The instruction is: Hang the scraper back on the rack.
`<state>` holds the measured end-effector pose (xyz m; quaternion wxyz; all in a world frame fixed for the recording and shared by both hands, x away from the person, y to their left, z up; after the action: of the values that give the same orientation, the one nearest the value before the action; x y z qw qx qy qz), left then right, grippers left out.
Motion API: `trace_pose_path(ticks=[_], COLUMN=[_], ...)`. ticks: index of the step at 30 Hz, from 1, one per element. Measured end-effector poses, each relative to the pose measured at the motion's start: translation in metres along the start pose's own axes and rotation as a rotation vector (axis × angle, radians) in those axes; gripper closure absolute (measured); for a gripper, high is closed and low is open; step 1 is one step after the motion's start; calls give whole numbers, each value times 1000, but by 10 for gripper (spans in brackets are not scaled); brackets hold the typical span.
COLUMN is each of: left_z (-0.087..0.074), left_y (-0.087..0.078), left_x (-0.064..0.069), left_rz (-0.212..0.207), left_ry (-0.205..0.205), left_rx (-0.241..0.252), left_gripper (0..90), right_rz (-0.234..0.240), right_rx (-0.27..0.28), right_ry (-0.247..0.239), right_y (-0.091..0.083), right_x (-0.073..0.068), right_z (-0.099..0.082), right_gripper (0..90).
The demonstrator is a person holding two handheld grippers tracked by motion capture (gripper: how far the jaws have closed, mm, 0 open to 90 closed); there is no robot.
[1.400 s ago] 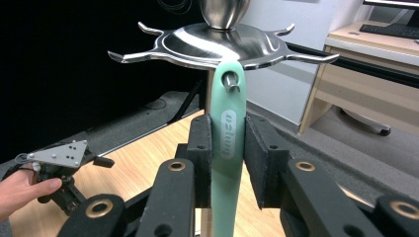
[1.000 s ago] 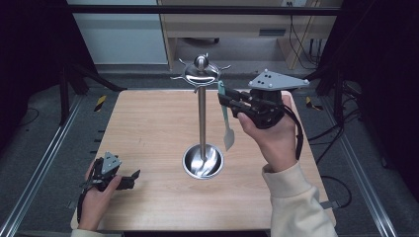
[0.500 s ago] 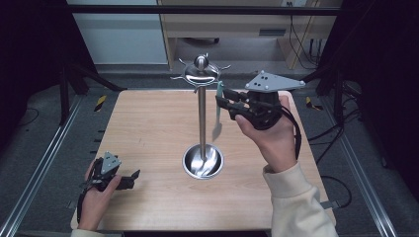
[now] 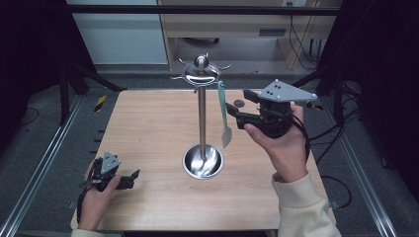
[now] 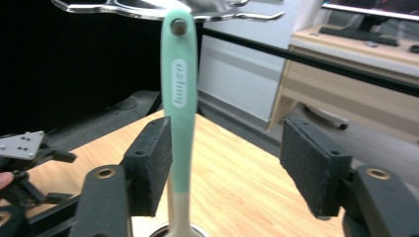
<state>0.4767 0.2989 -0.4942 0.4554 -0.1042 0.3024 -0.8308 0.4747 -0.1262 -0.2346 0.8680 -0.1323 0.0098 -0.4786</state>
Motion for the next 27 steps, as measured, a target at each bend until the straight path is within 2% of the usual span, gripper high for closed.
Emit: trace_pose_path(ticks=[7,11,13,20,24,27], left_z=[0,0,0,0,-1,-1], left_y=[0,0,0,0,0,0], left_x=[0,-1,-1,-3,-5,-6], left_rz=[1,1,1,10,17,18], left_ry=[-3,-5,-6,-13,-19,-19], left_rx=[3,1,2,11,10,8], left_gripper=[27,27,27,26,26,26], right_rz=[-89,-127,-138,-145,-145,-147], right_rx=[0,-9,-13,-29,-50,-53], right_ry=[-20,-37,-31,-18,-43,-38], right_y=[-13,-16,-18,-26,-31,-34], right_x=[10,16,19,22,26,29], right_z=[-6,-15,-21,-49,-60,-67], right_gripper=[225,155,128,74,62,63])
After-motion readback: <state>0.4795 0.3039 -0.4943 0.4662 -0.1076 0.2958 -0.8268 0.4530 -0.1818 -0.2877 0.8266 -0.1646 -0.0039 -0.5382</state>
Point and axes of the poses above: each handheld gripper's, and its own axes: y roughly forward along the jaws, z roughly out of its top, x roughly to its right, the point moved 3 cm from there along y, roughly forward along the jaws, and after that the axes turned 6 degrees about -z, right-handed, at the moved point
